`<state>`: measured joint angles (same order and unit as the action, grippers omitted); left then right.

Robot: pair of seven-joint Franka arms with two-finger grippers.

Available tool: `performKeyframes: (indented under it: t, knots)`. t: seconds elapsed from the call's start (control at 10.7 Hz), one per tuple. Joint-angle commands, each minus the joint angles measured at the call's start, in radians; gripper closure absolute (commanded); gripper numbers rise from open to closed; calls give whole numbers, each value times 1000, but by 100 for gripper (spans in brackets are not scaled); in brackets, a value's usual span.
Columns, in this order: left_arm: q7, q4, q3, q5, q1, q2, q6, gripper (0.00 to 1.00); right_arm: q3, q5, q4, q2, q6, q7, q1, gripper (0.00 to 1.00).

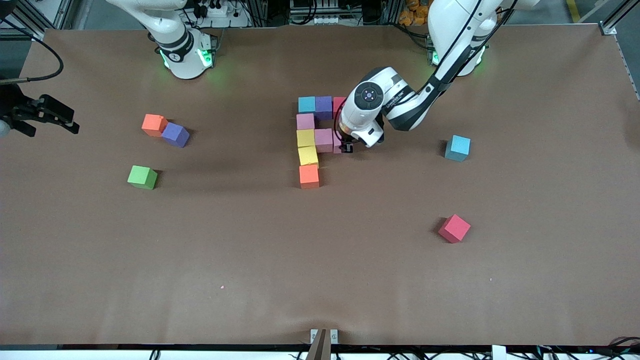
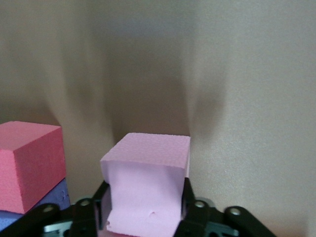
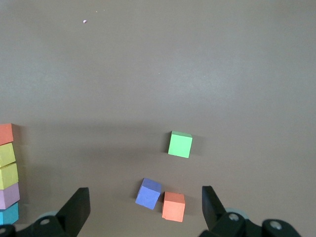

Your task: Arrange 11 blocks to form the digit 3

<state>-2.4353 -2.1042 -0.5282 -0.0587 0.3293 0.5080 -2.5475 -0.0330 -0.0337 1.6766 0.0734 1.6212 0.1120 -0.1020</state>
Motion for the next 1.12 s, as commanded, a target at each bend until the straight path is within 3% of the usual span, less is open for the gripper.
performKeyframes:
  t: [0.0, 0.56, 1.03]
  knots:
    - [82, 15, 17, 6, 22, 6, 3, 0, -8, -21, -15, -3, -12, 32, -36, 0]
    - [220, 65, -3, 14, -18, -158, 237, 0, -8, -21, -9, -9, -14, 34, -41, 0]
    - [662, 111, 5, 20, -209, -220, 291, 0, -10, -25, -9, -14, -3, 46, -36, 0]
